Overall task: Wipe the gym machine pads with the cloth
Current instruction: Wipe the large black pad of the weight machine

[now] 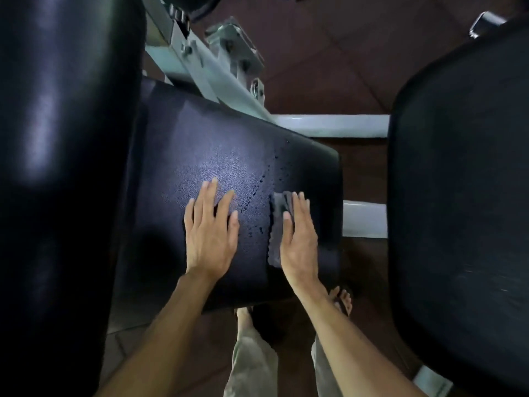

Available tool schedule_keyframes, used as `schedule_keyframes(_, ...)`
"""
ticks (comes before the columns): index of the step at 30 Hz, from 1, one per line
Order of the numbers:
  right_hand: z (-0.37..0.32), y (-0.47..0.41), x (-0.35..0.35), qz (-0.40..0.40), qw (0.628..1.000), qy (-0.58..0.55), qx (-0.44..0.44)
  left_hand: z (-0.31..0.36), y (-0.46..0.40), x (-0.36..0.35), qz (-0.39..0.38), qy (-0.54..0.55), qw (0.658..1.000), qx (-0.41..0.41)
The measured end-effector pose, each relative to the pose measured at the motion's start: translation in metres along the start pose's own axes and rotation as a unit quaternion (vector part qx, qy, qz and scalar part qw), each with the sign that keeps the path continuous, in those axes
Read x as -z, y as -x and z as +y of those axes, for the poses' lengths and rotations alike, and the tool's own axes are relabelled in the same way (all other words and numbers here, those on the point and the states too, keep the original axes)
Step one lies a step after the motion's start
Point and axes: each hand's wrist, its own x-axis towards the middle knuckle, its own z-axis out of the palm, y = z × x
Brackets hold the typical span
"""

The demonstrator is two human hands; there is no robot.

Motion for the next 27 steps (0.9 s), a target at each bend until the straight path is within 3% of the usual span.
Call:
schedule_keyframes(5,0.014,0.003,-0.038,0.044,0.966,0.248,0.052,-0.006,-0.004,-0.011,0.0,-0.043,0.997,0.063)
schedule_keyframes(10,0.049,0.041,-0.028,-0.009,0.938,0.334,0.09,-0.004,-0.004,-0.016,-0.01,-0.083,0.995,0.063)
schedule_keyframes(13,0.078,0.04,0.001,-0.005,0.94,0.34,0.014,-0.003,-0.003,-0.02,-0.009,-0.086,0.994,0.067)
schedule_keyframes(16,0.066,-0.032,0.014,0.074,0.948,0.292,-0.101,-0.001,-0.005,-0.022,-0.002,-0.092,0.994,0.066)
schedule_keyframes(18,0.036,-0.091,0.007,0.103,0.956,0.242,-0.131,-0.001,-0.004,-0.022,-0.003,-0.095,0.993,0.067)
schedule_keyframes(20,0.005,-0.117,-0.016,0.104,0.958,0.261,-0.063,0.0,-0.005,-0.023,-0.002,-0.097,0.993,0.066)
schedule_keyframes(23,-0.008,-0.069,-0.044,0.032,0.946,0.3,0.116,0.0,-0.005,-0.022,0.0,-0.094,0.993,0.067)
schedule_keyframes(25,0.017,-0.012,-0.038,-0.016,0.933,0.323,0.16,0.0,-0.005,-0.022,-0.003,-0.091,0.993,0.071)
schedule_keyframes(27,0.055,0.035,-0.022,-0.021,0.925,0.348,0.151,0.0,-0.005,-0.022,-0.003,-0.09,0.993,0.074)
